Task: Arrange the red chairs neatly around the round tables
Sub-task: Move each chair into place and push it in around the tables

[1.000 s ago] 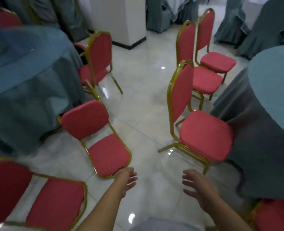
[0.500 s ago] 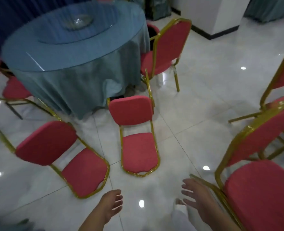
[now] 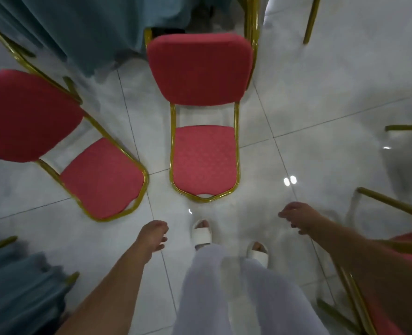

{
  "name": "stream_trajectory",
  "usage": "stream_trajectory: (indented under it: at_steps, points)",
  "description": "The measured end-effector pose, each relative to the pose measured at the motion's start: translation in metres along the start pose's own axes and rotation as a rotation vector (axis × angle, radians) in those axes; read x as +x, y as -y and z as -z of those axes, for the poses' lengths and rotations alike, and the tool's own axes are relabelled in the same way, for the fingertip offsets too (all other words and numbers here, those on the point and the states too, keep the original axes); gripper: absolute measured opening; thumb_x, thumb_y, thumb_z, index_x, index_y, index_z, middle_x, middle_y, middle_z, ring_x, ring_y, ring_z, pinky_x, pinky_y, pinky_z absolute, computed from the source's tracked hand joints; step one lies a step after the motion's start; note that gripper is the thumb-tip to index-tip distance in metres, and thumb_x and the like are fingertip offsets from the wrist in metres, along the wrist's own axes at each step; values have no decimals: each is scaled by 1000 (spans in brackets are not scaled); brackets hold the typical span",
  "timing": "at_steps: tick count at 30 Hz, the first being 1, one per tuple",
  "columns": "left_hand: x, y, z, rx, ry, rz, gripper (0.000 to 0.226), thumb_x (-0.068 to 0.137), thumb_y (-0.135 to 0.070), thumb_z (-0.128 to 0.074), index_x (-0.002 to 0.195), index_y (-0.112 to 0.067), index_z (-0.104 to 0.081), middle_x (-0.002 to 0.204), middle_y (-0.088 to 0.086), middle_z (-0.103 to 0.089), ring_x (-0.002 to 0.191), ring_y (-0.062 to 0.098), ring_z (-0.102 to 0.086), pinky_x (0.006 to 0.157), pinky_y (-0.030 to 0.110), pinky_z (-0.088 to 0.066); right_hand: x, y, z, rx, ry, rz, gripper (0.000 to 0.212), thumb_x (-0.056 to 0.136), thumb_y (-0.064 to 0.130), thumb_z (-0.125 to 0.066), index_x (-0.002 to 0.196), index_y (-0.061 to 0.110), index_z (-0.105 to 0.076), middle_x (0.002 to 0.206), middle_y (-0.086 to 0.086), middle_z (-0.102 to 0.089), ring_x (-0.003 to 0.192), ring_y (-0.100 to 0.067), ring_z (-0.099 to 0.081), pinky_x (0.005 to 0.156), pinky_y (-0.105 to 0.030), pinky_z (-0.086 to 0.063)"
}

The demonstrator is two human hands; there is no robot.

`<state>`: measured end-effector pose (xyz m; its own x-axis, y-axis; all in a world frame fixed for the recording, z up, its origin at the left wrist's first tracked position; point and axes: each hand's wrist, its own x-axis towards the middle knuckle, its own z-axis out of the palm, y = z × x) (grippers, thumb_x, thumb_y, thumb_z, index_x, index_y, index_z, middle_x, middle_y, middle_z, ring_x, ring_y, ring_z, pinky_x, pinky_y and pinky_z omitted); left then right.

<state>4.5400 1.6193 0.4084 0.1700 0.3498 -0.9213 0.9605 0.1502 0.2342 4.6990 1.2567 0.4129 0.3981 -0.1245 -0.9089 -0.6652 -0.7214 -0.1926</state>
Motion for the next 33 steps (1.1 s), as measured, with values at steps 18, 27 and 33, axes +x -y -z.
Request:
stream_trajectory:
  at_steps: [18,27,33]
  points:
    - [501,-16,-92,-313,-45,-129,31,92,-50,-62,112,-25,-62,111,-1,-67,96,17,-61,91,42,-51,433,60,-207,728,51,-90,42,90,39,-64,123,13,-60,104,-6,-72,83,-25,-69,63,-29,-54]
    - [386,-15,-42,-188,-29,-122,17,101,-33,-53,110,-20,-60,102,2,-65,94,19,-59,99,50,-49,328,53,-179,941,-1,-17,38,89,8,-64,127,6,-59,127,-16,-63,113,-35,-63,99,-52,-51]
    - [229,-37,28,-367,-10,-119,36,102,-38,-50,133,-20,-58,117,3,-68,105,15,-65,94,44,-50,159,72,-114,960,120,-30,17,96,6,-56,96,21,-63,94,-5,-63,83,-23,-60,63,-37,-55]
